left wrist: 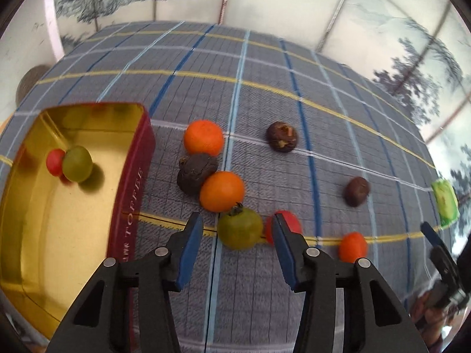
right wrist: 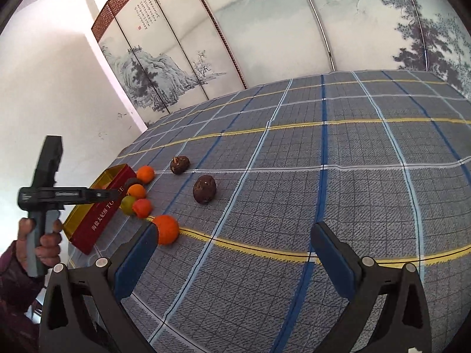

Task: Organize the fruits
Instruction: 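Grasp another green tomato with the left gripper, then carry the green tomato into the tin with the left gripper while the right gripper grasps an orange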

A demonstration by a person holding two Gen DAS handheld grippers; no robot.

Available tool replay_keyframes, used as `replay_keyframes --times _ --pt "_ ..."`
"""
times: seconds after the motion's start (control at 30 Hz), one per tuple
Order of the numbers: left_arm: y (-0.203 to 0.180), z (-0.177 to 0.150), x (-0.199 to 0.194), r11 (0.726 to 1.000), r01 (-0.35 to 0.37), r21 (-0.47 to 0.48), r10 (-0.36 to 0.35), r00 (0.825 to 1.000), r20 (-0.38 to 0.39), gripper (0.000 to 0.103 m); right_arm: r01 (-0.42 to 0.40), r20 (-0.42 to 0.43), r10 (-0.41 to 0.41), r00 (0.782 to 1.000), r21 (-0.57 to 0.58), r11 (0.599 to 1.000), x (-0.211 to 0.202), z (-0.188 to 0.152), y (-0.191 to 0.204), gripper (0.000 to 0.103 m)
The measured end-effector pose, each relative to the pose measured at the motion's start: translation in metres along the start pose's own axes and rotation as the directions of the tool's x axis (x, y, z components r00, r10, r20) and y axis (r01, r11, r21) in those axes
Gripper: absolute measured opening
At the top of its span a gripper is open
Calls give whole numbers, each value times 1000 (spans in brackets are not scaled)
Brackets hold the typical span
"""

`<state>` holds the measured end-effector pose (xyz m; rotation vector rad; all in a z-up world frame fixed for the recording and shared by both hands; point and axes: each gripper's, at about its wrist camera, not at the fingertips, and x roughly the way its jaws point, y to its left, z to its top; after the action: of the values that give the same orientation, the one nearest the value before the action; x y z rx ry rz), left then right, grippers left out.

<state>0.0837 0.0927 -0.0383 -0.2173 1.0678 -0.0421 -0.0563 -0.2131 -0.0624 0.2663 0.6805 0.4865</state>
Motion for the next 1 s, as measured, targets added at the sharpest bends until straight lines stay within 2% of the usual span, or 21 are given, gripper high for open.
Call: replay_keyframes --times 0.1,0.23,0.3,0.53,0.67,0.77,1.0 --pt "0 -1 13 1000 -8 -16 8 1000 -23 48 -21 15 21 1000 0 1000 -2 2 -3 103" --pt "0 -3 17 999 -17 -28 17 1000 10 45 -46 11 46 999 14 999 0 3 -7 103" --pt "3 -2 18 999 8 -41 -8 1000 17 41 -54 9 54 999 9 999 1 3 -6 103" --pt "8 -11 16 997 53 -52 -49 997 68 41 -56 1 56 998 3 998 2 2 -3 103" --pt "20 -13 19 986 133 -97 -125 989 80 41 -46 -5 46 999 10 999 4 2 -3 103" --pt "29 -17 19 971 196 -140 -184 979 90 37 -36 -11 36 999 9 999 6 2 -2 103" --pt "30 -30 11 965 212 -154 -200 976 91 36 -37 -11 37 999 26 999 6 2 -6 103"
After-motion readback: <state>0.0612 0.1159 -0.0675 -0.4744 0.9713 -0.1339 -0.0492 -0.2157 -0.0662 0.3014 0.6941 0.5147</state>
